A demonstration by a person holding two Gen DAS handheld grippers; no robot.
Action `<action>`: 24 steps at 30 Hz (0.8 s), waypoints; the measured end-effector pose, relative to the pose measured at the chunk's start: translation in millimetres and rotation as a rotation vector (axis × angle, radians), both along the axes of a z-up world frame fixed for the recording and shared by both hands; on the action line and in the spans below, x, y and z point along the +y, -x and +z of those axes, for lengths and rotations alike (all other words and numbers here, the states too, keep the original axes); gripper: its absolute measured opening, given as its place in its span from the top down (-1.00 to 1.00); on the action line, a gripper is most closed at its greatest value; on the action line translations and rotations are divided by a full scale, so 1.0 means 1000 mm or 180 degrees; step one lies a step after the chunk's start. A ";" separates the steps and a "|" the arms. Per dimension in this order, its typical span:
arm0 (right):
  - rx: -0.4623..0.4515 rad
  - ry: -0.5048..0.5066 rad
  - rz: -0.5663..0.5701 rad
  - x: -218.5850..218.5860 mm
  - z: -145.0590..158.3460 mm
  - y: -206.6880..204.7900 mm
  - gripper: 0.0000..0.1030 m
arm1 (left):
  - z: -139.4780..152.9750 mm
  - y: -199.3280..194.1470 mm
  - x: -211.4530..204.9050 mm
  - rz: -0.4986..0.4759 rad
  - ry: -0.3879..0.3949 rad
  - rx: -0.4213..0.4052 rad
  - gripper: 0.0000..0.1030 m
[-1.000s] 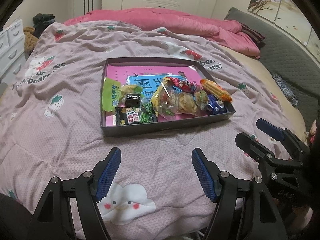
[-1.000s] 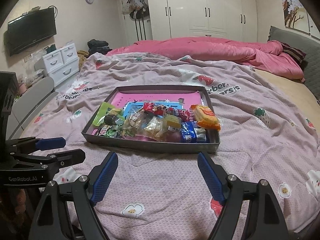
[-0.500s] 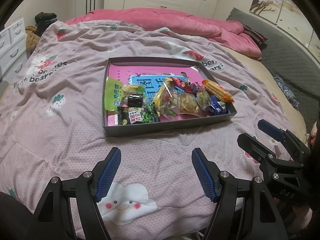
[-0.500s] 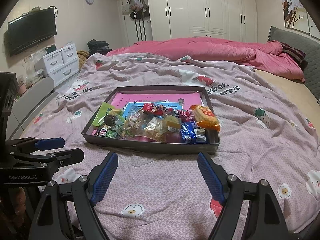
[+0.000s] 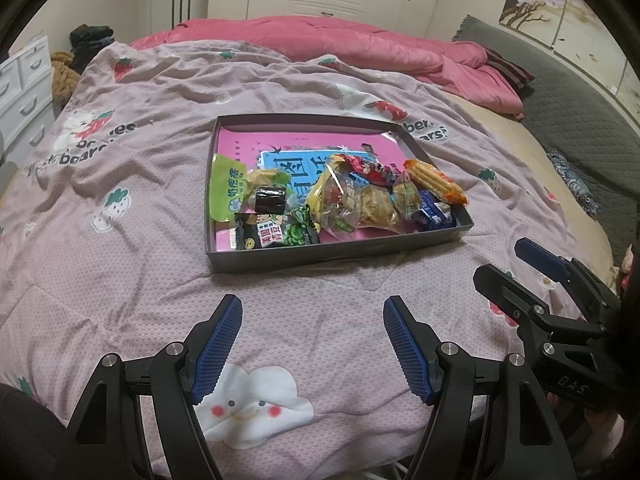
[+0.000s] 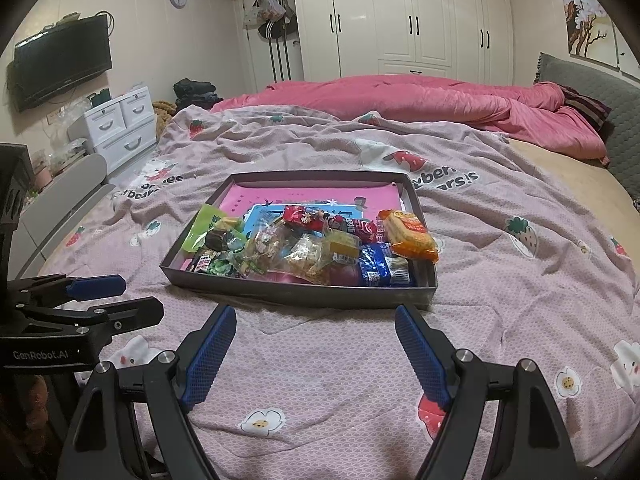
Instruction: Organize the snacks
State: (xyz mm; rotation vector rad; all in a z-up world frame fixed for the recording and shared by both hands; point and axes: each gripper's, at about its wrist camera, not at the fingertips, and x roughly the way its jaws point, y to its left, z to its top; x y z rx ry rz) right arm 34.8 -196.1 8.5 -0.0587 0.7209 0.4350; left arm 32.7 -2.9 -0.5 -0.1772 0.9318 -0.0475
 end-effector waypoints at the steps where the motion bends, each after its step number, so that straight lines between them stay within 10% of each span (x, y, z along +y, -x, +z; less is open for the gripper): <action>1: -0.0002 0.0006 -0.0003 0.000 0.000 0.000 -0.58 | 0.000 0.000 0.000 -0.0002 0.0000 0.0002 -0.46; 24: -0.0002 0.0007 -0.0008 0.000 -0.001 0.000 -0.58 | 0.002 0.003 -0.004 -0.0003 -0.0062 0.0008 -0.46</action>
